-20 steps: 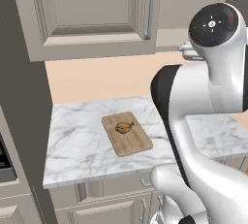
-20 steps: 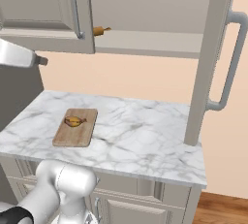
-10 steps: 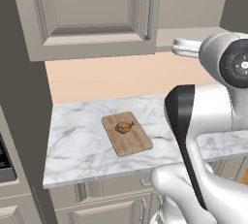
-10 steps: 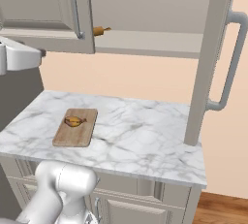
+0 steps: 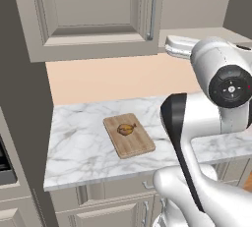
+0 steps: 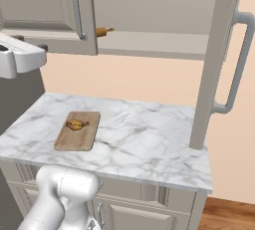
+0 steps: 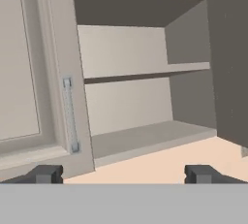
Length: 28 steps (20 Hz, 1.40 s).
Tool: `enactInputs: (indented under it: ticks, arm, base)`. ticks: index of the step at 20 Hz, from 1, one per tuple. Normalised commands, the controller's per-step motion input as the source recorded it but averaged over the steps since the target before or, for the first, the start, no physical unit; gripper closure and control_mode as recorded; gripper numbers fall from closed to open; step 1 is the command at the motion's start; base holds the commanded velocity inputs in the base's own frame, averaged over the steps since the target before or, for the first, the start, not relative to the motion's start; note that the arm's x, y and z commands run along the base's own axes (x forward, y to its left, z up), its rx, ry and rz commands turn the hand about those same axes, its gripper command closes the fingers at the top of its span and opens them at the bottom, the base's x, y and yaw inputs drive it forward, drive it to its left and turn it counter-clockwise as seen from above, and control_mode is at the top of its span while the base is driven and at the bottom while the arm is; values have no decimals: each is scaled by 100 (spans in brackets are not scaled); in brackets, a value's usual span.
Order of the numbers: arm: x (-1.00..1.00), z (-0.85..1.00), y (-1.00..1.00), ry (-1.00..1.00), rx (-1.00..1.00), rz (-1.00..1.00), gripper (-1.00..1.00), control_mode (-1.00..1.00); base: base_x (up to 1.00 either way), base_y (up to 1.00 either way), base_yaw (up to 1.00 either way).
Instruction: Open the cabinet, retrieve the rolling pin, and place it next to the meat on the cutting board to prepare for tenderizing.
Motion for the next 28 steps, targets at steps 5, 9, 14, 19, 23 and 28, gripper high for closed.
enactInputs:
  ticks: [5, 9, 14, 19, 23, 28]
  arm:
    - [38, 3, 11, -6, 0, 4, -100, -100]
    - [42, 0, 0, 0, -1, 7, -100, -100]
    - [41, 0, 1, -2, 0, 6, -100, -100]
    - [42, 0, 6, -5, 0, 1, -100, -100]
    - [39, -1, 12, -3, 0, 0, -100, -100]
    - [38, -4, 5, -3, -1, 0, -100, -100]
  base:
    - [0, 0, 0]
    - [0, 0, 0]
    - [0, 0, 0]
    - [0, 0, 0]
    - [0, 0, 0]
    - [0, 0, 0]
